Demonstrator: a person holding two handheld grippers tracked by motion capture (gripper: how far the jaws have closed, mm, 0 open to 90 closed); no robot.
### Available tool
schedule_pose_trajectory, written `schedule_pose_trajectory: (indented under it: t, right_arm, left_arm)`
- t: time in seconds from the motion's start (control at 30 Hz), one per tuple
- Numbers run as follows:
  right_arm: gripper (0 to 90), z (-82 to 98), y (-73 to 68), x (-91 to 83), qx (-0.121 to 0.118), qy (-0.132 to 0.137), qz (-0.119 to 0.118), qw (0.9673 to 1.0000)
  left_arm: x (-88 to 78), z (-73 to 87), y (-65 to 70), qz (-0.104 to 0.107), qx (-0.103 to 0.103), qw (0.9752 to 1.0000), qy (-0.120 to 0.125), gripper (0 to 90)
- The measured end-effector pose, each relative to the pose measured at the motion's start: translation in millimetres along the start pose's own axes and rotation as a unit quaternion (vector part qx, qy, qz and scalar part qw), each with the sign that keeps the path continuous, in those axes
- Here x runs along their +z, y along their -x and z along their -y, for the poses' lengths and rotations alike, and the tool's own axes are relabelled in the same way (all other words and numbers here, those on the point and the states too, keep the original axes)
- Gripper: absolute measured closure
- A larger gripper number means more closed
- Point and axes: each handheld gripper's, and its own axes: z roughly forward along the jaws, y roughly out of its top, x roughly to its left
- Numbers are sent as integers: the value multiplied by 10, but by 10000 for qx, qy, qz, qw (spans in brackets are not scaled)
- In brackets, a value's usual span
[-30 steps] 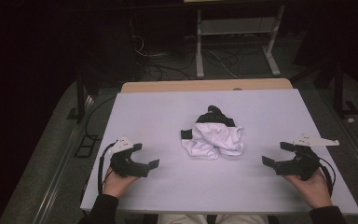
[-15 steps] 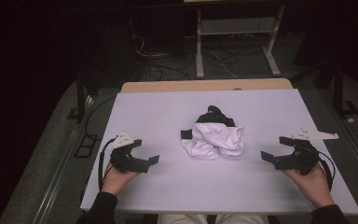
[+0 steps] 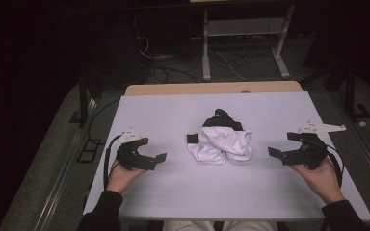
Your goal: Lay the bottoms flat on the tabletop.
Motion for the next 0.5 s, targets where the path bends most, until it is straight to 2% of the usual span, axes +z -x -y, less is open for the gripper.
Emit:
schedule_pose_trajectory:
  t: [0.17,0.5]
  right_arm:
    - [0,-73,41,29,-8,-26,2,10000]
    - [0,-188,65,92,-101,-115,-23,9999]
  left_arm:
    - [13,-51,-49,-3,-76,10000,-34,0]
    - [65,-155,-90,-14,-9,9999,-118,0]
